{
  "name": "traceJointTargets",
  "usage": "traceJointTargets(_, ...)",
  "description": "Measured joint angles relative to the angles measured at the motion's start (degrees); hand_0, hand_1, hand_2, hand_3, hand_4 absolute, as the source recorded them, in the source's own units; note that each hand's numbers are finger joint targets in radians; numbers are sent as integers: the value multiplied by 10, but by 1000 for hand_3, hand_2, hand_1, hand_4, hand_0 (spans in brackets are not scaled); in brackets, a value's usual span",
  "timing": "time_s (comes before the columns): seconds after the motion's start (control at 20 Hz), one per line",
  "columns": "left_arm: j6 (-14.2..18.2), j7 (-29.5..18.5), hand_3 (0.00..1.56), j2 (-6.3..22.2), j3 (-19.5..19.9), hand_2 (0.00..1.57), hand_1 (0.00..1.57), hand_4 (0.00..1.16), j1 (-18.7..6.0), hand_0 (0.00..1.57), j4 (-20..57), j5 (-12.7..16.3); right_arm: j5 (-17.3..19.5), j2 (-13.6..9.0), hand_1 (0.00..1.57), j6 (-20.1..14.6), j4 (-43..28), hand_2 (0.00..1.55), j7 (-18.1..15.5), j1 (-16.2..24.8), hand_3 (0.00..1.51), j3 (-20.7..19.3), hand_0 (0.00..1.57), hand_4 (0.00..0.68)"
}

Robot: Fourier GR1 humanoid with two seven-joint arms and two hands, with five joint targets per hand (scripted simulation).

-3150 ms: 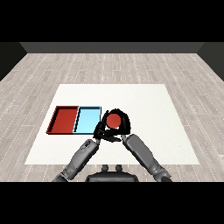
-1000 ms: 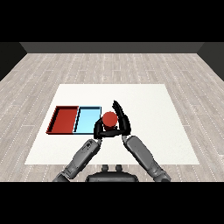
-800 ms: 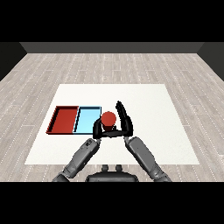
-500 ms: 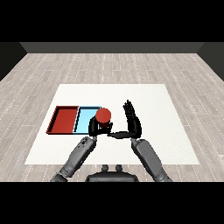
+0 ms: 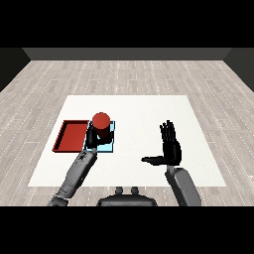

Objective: Pick the red can and put it in the red box

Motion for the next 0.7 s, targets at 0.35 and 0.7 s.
traceJointTargets(0.35, -4, 58, 1474, 96, 58, 1542, 1571, 1133, -14, 1571, 19, -25, -35, -29, 0, 31, -6, 0, -12, 69, 0, -56, 0, 0)
traceJointTargets(0.7, -35, 97, 1485, 175, 88, 1556, 1571, 1050, -35, 1571, 176, -60, -51, -29, 0, 54, 42, 0, -28, 65, 0, -82, 0, 0)
